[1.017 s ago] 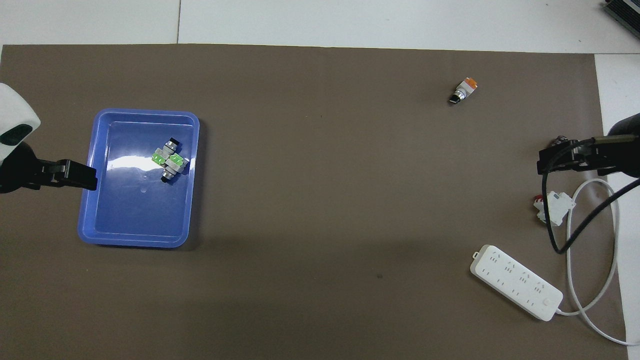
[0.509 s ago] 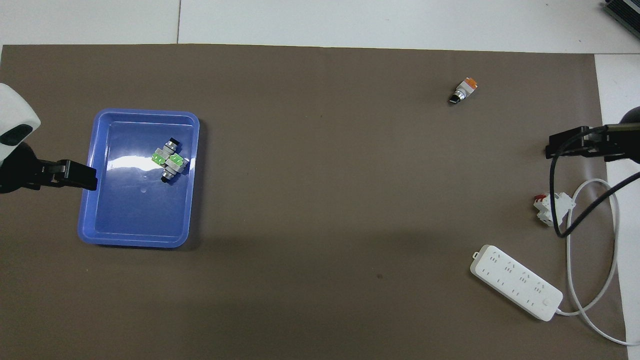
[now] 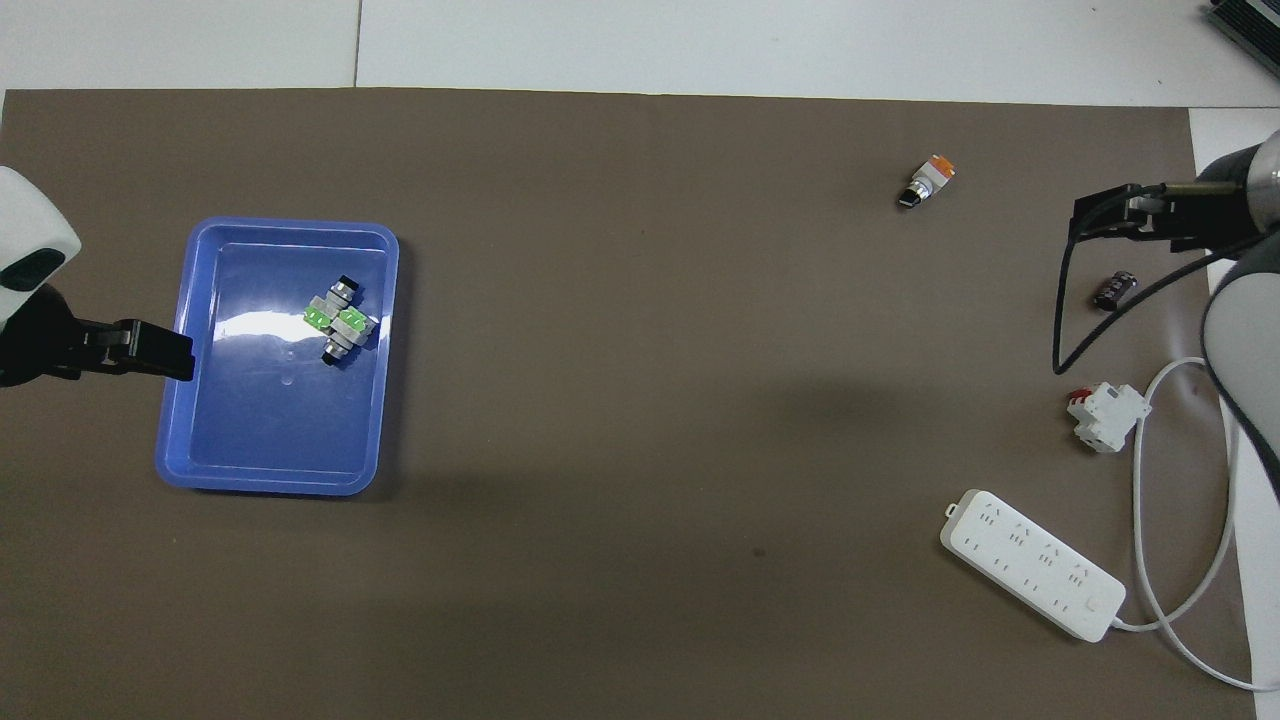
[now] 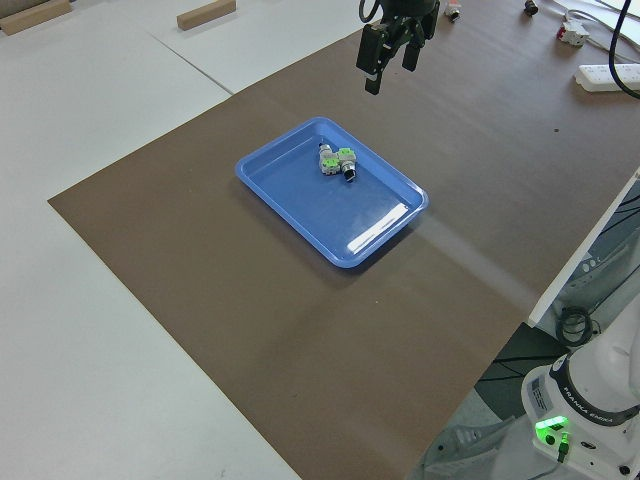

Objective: Turn and place switch with both arms
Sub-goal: 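Grasp the orange switch module with the right gripper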

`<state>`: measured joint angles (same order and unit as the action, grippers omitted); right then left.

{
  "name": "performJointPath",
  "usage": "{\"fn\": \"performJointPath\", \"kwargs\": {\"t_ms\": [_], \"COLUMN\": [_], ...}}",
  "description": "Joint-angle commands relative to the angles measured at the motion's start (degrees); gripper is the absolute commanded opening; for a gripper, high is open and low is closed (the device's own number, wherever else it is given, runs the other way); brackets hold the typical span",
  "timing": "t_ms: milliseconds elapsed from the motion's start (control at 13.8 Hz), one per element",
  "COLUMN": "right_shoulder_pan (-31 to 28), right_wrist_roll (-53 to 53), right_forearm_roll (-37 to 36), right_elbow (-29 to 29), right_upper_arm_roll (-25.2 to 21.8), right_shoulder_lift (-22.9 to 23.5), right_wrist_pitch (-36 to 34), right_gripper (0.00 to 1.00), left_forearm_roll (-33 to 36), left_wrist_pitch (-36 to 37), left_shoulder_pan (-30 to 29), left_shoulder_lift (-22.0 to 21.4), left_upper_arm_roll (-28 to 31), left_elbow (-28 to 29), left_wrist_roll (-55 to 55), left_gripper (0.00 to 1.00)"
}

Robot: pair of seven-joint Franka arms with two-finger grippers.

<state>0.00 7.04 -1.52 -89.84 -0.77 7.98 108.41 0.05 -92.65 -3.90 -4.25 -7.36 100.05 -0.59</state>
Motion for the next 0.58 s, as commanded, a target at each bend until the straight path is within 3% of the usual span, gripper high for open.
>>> {"fn": "performJointPath", "kwargs": {"t_ms": [0,218,509], "right_shoulder_pan": [-0.6,-0.6,-0.9], "right_wrist_roll": [3.3,5.9,8.9], "right_forearm_roll": [-1.3,-1.5,-2.0], "right_elbow": [6.7,19.4,27.4], "right_upper_arm_roll": [0.3,0.2,-0.8], "right_shoulder_lift": [8.4,20.5,31.0], "right_wrist_pitch": [2.2,2.1,6.0], "right_gripper": [0.91,0.9,0.9], "left_forearm_roll": [-0.6,-0.6,-0.6], "left_wrist_pitch": [-1.0,-1.0,-1.0], "left_shoulder_pan": [-0.5,-0.5,-0.5], "left_shoulder_lift": [-1.6,-1.5,-1.5], "left_upper_arm_roll": [-0.2,-0.2,-0.2], "left_elbow": [1.6,1.6,1.6], "left_wrist_roll": [0.3,0.3,0.4], "left_gripper": [1.0,1.0,1.0]}}
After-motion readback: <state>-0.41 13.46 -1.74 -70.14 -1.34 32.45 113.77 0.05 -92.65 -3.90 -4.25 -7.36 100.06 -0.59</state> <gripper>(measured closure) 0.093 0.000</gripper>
